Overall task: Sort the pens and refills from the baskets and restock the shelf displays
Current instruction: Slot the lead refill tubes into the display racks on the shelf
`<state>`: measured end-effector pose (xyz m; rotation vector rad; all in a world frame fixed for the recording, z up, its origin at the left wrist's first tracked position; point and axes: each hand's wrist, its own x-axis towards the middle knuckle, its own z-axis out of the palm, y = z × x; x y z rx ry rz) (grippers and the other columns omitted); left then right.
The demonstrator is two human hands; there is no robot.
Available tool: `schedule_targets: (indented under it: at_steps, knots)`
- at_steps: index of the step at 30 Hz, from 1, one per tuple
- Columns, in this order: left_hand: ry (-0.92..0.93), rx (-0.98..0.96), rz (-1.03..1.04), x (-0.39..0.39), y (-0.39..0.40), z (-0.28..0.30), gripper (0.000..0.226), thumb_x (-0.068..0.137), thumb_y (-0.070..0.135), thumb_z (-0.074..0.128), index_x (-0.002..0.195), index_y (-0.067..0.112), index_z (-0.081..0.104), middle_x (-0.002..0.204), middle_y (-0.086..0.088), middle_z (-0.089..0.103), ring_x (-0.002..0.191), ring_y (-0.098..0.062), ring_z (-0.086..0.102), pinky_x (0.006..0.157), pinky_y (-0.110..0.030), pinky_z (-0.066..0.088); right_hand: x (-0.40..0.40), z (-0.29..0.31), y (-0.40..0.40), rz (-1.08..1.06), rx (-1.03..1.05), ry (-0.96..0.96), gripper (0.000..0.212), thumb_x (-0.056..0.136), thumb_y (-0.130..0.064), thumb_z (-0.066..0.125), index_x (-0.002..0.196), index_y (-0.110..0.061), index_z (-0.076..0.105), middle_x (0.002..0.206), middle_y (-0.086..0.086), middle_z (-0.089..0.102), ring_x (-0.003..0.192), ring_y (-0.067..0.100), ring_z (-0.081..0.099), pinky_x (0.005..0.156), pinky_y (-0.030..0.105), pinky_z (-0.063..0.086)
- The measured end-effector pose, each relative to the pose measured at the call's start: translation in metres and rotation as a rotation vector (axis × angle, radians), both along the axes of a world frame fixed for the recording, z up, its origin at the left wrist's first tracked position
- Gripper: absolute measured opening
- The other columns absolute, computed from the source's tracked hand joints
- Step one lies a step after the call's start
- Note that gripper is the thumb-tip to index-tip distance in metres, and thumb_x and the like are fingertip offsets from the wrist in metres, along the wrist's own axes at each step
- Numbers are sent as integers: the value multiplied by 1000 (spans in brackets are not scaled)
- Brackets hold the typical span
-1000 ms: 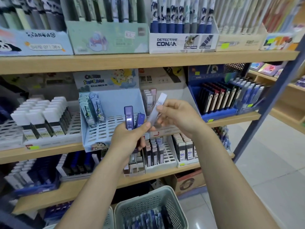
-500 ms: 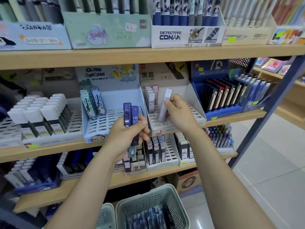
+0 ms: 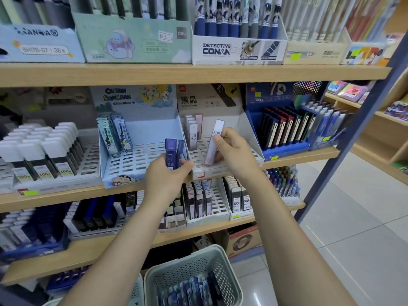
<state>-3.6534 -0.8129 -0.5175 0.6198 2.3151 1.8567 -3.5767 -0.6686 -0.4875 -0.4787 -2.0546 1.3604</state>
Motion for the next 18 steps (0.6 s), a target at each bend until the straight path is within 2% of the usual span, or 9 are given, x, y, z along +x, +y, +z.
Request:
schedule_targets:
  at_steps: [4,8,10,12,15,18]
  knots:
    - [61,-66,69,5,6,3,22,82,32,81,81,17,66,77,4,66,73,-9,58,61,-23,40,3,0,3,41,-35,40,15,104,-21,49,97,-12,58,94,20,70,86,34,69,84,50,57]
    - [48,-88,73,4,11,3,20,81,29,82,77,22,64,74,3,69,70,-18,65,65,-31,52,4,-1,6,51,-45,59,13,103,-21,51,95,-16,60,93,21,70,87,39,68,85,54,56]
    - [17,-84,53,3,10,3,16,82,25,79,77,20,64,70,0,71,59,-19,64,64,-33,55,4,-1,7,70,-54,73,13,103,-19,51,95,-16,60,89,19,71,85,39,68,85,53,57]
    - [-5,-90,33,3,9,3,11,84,21,75,79,16,66,69,-2,73,46,-14,57,58,-29,54,5,0,8,85,-62,89,13,103,-17,51,96,-13,61,83,12,72,80,32,70,81,47,58]
    - [-15,-95,20,3,8,4,8,85,19,72,81,13,68,69,-2,73,42,-11,55,54,-25,53,6,1,8,116,-72,109,11,103,-15,53,97,-14,63,78,0,72,72,15,69,69,30,57]
    - [-19,-95,23,4,8,4,7,84,16,71,80,10,68,68,-3,73,43,-13,56,56,-27,53,6,1,8,115,-82,111,13,100,-14,58,92,-20,67,81,-1,73,72,11,68,71,29,56]
